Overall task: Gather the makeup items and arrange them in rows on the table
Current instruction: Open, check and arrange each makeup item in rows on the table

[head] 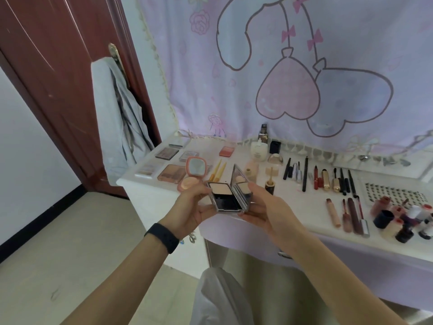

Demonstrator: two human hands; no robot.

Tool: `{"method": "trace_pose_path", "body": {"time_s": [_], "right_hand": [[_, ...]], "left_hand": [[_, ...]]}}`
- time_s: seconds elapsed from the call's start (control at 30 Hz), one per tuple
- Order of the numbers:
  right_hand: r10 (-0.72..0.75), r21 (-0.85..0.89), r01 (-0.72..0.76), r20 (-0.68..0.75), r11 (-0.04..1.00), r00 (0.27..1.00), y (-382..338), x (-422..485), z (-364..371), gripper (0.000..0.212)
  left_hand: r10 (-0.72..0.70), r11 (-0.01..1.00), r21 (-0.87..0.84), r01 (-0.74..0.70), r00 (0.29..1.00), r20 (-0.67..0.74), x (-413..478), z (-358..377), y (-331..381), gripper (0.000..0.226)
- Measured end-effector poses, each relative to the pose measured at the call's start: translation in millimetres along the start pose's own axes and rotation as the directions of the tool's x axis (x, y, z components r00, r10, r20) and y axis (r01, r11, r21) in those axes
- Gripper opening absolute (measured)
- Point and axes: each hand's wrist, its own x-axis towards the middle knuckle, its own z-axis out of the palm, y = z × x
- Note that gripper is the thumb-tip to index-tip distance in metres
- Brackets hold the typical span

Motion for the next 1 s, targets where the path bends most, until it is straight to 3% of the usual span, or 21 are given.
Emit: {"method": "trace_pose_path", "body": {"time_s": [0.07,0.1,0.17,0.23,0.3,0.37,0.5,0.8,1.0], "right_hand": [[0.002,0.008,-0.002,0.003,1.0,1.0,-0.8,-0.1,3.1,0.03],[-0.004,0.006,0.003,0.009,1.0,1.0,-0.7,-0.2,4.1,0.031],[-0.019,-0.002,0.019,0.026,1.0,0.999,0.3,-0.2,5.5,0.034],[-0.032,-0.01,0.033,0.051,0.999,0.998,0.1,0.5,7.6,0.036],[-0.041,-0.029,0.043,0.07,0.999,0.997,-1.1,1.2,10.8,0.037],[-0.045,-0.054,0.049,0.077,0.997,0.996,-1.8,1.2,14.2,0.038],[-0.055,-0.114,0.063,0.076,0.991,0.996,2.0,4.1,14.8,0.039],[-0.068,-0.169,0.085,0.105,0.982,0.992,1.6,5.1,12.0,0.044],[-0.072,-0.204,0.101,0.145,0.974,0.987,3.0,6.5,14.9,0.046]], "left_hand": [[0.049,0.965,0.261,-0.034,0.998,-0.05,2.1,1.2,11.3,0.042],[0.074,0.884,0.466,-0.042,0.996,-0.05,3.8,0.0,16.5,0.061],[0.085,0.603,0.793,-0.084,0.996,0.04,5.8,1.0,26.1,0.101],[0.04,0.35,0.926,-0.144,0.989,0.139,8.5,6.5,30.9,0.125],[0.012,0.093,0.984,-0.149,0.989,0.149,12.4,11.4,32.3,0.133],[0.01,-0.061,0.991,-0.118,0.993,0.119,17.2,11.4,31.4,0.129],[-0.019,-0.086,0.991,-0.099,0.995,0.098,22.1,7.3,29.6,0.116],[0.05,0.069,0.991,-0.111,0.993,0.107,26.6,-0.9,22.1,0.117],[0.068,0.103,0.987,-0.12,0.991,0.113,22.3,-3.3,22.1,0.113]]}}
